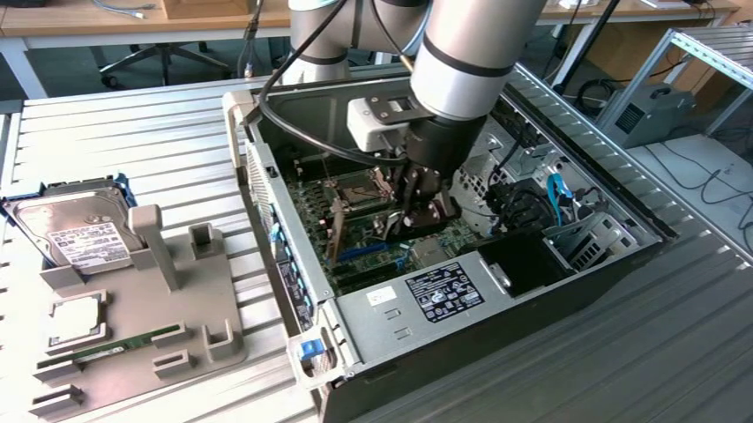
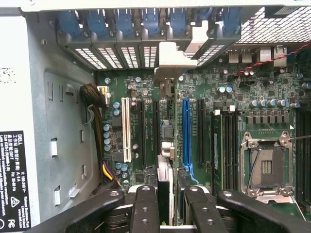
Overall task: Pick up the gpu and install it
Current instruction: 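Insert the gpu into the slot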
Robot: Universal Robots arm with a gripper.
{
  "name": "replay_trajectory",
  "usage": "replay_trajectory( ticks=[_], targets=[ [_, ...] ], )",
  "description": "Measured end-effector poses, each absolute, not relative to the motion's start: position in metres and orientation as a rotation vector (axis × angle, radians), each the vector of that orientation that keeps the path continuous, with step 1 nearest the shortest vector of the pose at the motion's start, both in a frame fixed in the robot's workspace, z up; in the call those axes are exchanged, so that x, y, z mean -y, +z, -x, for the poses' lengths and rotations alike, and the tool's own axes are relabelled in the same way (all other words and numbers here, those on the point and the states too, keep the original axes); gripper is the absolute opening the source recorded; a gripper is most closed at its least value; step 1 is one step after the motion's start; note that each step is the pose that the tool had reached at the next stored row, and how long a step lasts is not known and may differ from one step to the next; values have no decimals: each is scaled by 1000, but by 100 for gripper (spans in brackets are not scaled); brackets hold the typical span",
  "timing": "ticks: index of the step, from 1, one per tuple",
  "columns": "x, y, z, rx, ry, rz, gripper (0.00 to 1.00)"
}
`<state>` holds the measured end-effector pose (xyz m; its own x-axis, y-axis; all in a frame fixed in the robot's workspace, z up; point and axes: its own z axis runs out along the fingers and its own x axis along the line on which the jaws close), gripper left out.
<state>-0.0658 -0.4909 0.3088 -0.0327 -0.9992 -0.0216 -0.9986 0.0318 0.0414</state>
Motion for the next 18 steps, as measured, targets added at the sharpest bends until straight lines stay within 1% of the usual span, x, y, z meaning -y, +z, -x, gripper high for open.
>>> replay_trajectory(
  ticks=[18],
  targets=[
    [491, 306, 70, 2247, -70, -2176, 26]
  ],
)
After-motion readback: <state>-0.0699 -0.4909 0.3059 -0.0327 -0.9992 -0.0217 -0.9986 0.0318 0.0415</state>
